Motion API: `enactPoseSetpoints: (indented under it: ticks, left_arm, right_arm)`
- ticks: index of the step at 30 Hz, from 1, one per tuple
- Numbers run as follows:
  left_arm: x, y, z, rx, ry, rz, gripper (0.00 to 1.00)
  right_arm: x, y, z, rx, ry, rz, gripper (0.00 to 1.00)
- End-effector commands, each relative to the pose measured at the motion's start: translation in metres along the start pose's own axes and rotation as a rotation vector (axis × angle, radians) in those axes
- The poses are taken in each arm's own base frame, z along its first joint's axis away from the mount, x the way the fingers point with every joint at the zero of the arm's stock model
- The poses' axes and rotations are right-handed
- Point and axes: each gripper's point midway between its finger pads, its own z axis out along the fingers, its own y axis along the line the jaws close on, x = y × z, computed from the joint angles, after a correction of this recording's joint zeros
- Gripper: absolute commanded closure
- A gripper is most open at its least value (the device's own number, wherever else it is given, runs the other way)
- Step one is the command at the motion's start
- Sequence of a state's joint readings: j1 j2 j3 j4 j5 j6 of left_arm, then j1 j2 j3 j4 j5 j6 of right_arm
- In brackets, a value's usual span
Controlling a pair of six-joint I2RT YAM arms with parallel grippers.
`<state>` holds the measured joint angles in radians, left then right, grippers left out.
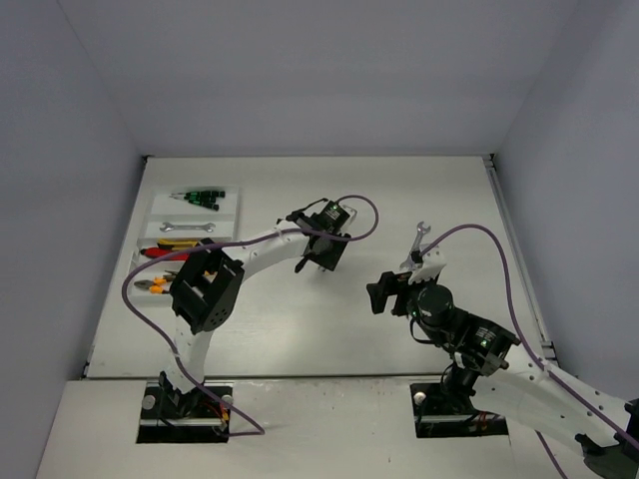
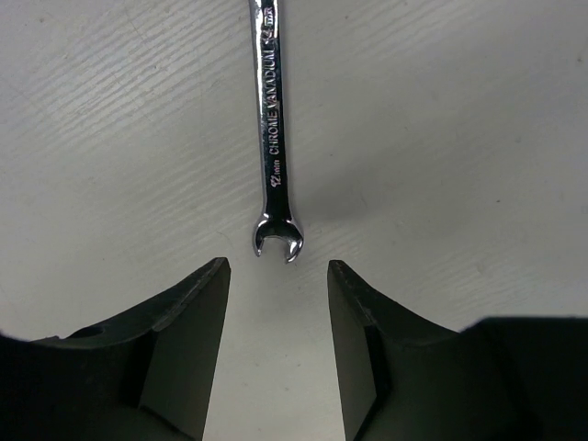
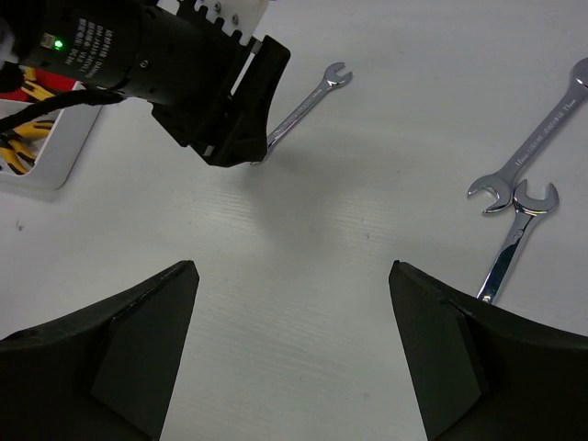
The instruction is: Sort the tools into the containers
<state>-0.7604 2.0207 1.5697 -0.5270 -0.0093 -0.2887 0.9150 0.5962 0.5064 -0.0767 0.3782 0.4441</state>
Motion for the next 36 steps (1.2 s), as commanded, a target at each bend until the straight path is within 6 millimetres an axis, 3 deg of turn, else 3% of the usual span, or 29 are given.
enactPoseSetpoints:
  ticks: [1, 15, 20, 22, 25, 28, 30, 33, 36]
  left_arm:
    - [-0.030, 0.002, -0.013, -0.037, -0.076, 0.016, 0.57]
    - [-0.022, 0.001, 0.027, -0.042, -0.011, 0.011, 0.59]
    - [0.006, 0.003, 0.032, -0.021, 0.064, -0.049, 0.79]
    - [0.012, 0.002, 0.026, -0.014, 0.069, -0.068, 0.93]
    - [0.037, 0.003, 0.014, -0.008, 0.111, -0.106, 1.00]
    - [0.061, -0.004, -0.007, 0.023, 0.161, -0.143, 1.00]
    - [0.095, -0.002, -0.016, 0.000, 0.234, -0.156, 1.00]
    - [0.124, -0.005, -0.036, 0.003, 0.275, -0.173, 1.00]
    - [0.142, 0.000, -0.052, -0.019, 0.296, -0.186, 0.89]
  right_arm:
    - [-0.011, 0.006, -0.002, -0.026, -0.036, 0.038, 0.18]
    - [-0.005, 0.005, -0.001, -0.029, -0.015, 0.035, 0.18]
    - [-0.005, 0.005, -0.002, -0.028, -0.015, 0.037, 0.18]
    - [-0.005, 0.004, -0.002, -0.022, -0.018, 0.037, 0.18]
    - [-0.004, 0.003, -0.001, -0.014, -0.016, 0.035, 0.18]
    - [-0.003, 0.003, 0.001, -0.011, -0.010, 0.030, 0.18]
    - [-0.003, 0.003, 0.000, -0.011, -0.011, 0.030, 0.18]
    - [-0.001, 0.001, 0.001, -0.004, -0.011, 0.029, 0.17]
    - [0.000, -0.001, 0.002, 0.007, -0.007, 0.025, 0.17]
